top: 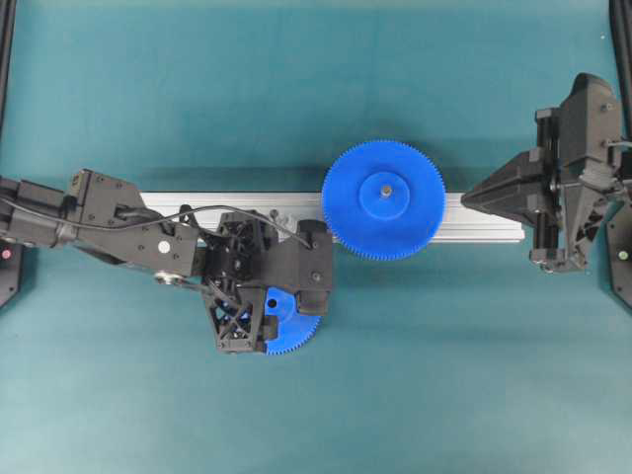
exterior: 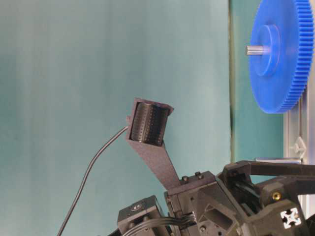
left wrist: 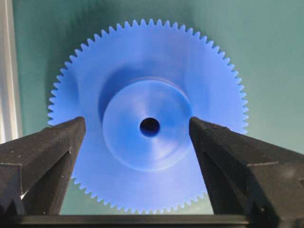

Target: Insert the small gear onto the shaft.

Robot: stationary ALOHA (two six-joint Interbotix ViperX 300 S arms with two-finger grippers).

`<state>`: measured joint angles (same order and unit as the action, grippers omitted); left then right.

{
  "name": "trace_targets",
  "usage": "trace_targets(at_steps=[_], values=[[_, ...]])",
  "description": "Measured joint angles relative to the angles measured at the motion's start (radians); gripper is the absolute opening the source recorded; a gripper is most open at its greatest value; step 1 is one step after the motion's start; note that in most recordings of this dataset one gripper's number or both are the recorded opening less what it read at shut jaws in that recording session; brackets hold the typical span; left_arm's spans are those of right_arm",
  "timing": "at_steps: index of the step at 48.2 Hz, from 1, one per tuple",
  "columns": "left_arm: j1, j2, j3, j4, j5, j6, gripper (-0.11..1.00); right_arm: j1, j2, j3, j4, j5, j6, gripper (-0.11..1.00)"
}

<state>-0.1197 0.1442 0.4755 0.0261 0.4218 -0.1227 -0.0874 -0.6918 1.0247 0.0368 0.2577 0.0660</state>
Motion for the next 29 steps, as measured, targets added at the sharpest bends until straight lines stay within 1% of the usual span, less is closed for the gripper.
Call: trace_targets(at_steps=[29], values=[[-0.012,0.032,-0.014,-0.003,-0.002,-0.003,0.90,-0.002,0.000,0.003,0.002,-0.002,0.000,0.10]])
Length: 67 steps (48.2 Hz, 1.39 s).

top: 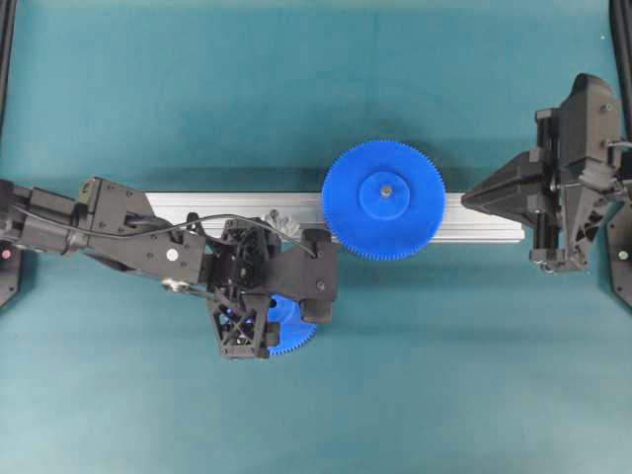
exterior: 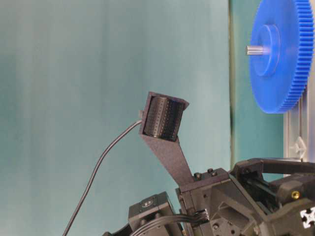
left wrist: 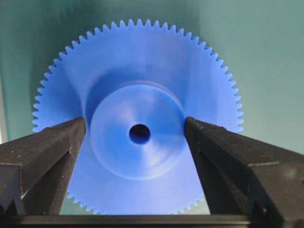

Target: Insert the small gear onto the shaft.

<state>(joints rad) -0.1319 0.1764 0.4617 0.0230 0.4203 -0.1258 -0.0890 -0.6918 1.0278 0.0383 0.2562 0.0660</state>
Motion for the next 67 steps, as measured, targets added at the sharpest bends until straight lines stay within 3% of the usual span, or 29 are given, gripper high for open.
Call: trace_targets(at_steps=[67], values=[[0.000,0.017,0.006,0.003,0.032,-0.003,0.90,0.002,0.000,0.005,-0.002,-0.015,0.000,0.10]])
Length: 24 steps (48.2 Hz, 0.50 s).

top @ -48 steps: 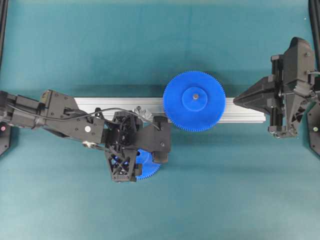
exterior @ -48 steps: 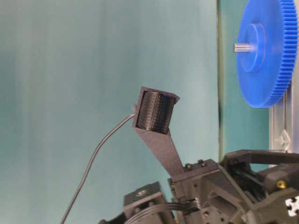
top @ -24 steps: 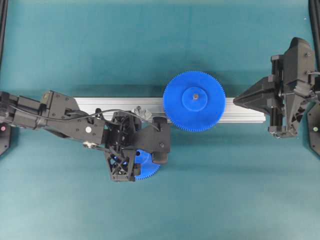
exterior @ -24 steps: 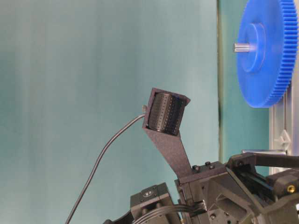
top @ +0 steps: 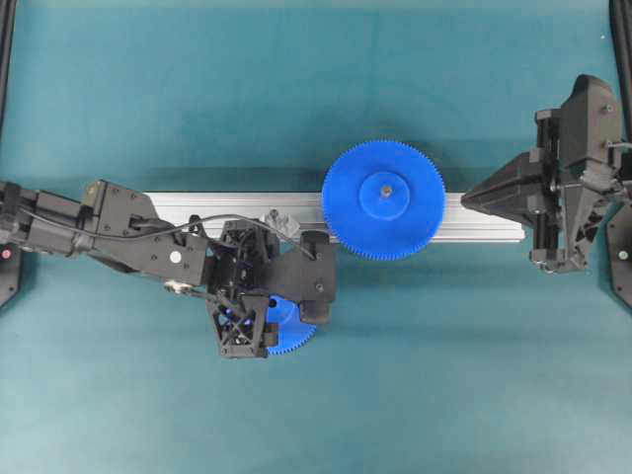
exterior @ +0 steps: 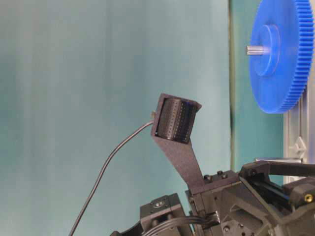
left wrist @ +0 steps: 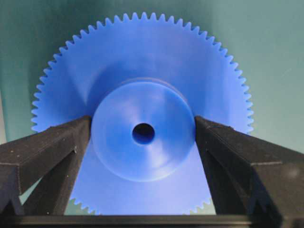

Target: Insert the small gear onto the shaft.

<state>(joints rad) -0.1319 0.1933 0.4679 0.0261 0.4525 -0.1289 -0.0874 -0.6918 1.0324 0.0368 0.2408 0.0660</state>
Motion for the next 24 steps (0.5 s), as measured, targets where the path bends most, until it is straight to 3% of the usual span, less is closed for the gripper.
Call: trace_targets(at_steps=[9,18,24], values=[[0.000,0.002,-0.002,0.000,0.048,0.000,0.88,0.000,0.000,0.005,0.002,-0.005,0.008,0.10],[-0.008,0.002,-0.006,0.000,0.072,0.003,0.72,0.000,0.000,0.005,0.002,-0.015,0.011,0.10],[-0.006,0.000,-0.006,0.000,0.077,0.009,0.72,0.000,0.000,0.005,0.002,-0.015,0.012,0.10]])
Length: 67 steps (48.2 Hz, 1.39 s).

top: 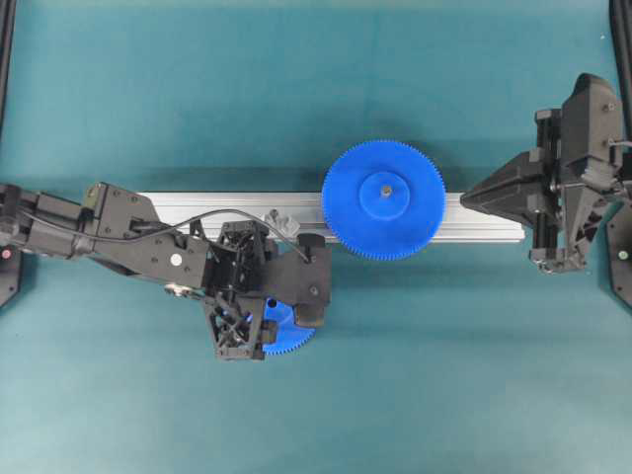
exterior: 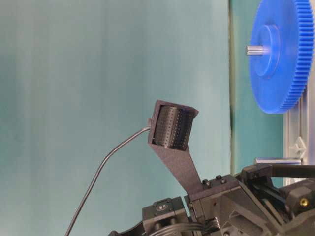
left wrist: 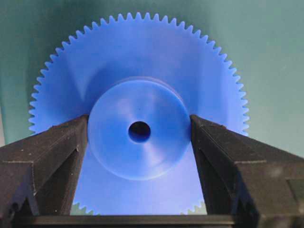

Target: Insert the small gear onto the shaft.

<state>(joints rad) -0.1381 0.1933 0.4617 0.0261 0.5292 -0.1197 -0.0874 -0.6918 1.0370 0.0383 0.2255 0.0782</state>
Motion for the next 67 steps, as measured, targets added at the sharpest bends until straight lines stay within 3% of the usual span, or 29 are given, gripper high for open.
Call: trace_targets(at_steps=[21,46,67], values=[[0.005,-0.032,0.000,0.000,0.009,0.006,0.72,0.000,-0.002,0.002,0.000,0.000,0.000,0.10],[0.011,-0.199,0.000,0.000,0.009,0.011,0.72,0.000,-0.041,0.018,0.000,0.003,0.000,0.10],[0.100,-0.311,-0.012,0.000,0.126,0.107,0.72,-0.002,-0.060,0.023,0.000,0.002,0.000,0.10]])
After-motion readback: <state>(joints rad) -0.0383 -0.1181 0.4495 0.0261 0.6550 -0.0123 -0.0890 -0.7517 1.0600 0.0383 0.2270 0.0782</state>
